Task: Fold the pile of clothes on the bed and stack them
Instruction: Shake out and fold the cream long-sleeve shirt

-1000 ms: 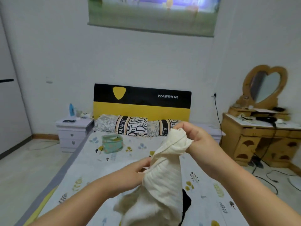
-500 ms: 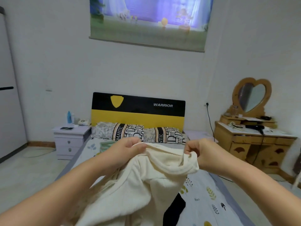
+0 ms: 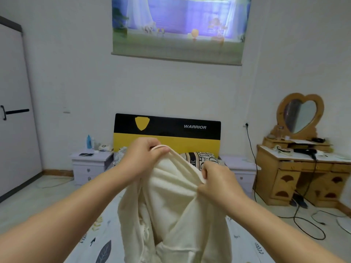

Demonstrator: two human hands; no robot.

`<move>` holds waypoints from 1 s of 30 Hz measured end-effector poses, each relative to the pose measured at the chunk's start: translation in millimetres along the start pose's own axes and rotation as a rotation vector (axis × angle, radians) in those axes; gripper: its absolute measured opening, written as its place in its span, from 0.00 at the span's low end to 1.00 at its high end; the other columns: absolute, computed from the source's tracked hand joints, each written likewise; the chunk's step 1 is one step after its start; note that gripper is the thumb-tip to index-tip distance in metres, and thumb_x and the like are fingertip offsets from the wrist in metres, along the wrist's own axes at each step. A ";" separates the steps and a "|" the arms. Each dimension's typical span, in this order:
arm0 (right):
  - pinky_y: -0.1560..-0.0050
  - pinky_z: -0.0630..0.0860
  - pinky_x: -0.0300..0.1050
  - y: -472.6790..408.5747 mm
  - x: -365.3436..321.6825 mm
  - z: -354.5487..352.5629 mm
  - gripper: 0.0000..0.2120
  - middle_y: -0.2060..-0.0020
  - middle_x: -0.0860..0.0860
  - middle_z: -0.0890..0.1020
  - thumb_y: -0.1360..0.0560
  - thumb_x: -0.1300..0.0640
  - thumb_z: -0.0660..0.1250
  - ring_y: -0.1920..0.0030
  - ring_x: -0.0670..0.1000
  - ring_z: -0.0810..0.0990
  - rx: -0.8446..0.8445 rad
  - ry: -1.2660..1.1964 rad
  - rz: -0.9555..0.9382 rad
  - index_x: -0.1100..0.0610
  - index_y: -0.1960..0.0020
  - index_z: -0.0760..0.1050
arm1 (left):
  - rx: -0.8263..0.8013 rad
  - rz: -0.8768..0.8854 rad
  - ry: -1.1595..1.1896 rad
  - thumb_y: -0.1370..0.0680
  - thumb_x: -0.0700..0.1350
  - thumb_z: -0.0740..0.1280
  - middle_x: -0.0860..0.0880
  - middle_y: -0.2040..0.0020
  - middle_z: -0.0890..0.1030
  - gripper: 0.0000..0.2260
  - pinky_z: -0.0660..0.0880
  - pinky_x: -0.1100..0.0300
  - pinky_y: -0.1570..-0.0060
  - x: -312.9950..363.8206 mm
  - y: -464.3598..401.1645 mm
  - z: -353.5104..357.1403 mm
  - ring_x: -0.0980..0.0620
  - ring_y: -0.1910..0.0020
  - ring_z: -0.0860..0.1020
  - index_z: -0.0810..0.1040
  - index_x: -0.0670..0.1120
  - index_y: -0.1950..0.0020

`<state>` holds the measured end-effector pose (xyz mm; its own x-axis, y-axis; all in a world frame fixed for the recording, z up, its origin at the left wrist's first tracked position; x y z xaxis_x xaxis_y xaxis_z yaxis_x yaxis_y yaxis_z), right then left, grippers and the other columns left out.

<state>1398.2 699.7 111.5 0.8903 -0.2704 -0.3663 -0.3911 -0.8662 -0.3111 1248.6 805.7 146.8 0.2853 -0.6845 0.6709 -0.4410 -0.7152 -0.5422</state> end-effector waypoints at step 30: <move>0.61 0.81 0.47 13.4 187.0 12.7 0.07 0.65 0.55 0.79 0.24 0.57 0.65 0.62 0.55 0.82 -0.261 0.208 0.605 0.62 0.55 0.75 | 0.167 -0.438 0.196 0.31 0.29 0.53 0.49 0.78 0.71 0.16 0.61 0.63 0.72 -79.8 -5.6 -28.9 0.48 0.74 0.65 0.73 0.45 0.70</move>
<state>1556.5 642.9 27.6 0.5700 -0.7903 -0.2247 -0.7872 -0.6037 0.1259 1203.6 868.4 111.0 0.2406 -0.2878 0.9270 -0.1688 -0.9529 -0.2520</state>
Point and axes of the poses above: each hand's wrist, its own y-axis away from the middle knuckle, its own z-axis out of the palm, x = y × z, the point moved 6 cm from there along -y, towards the middle knuckle
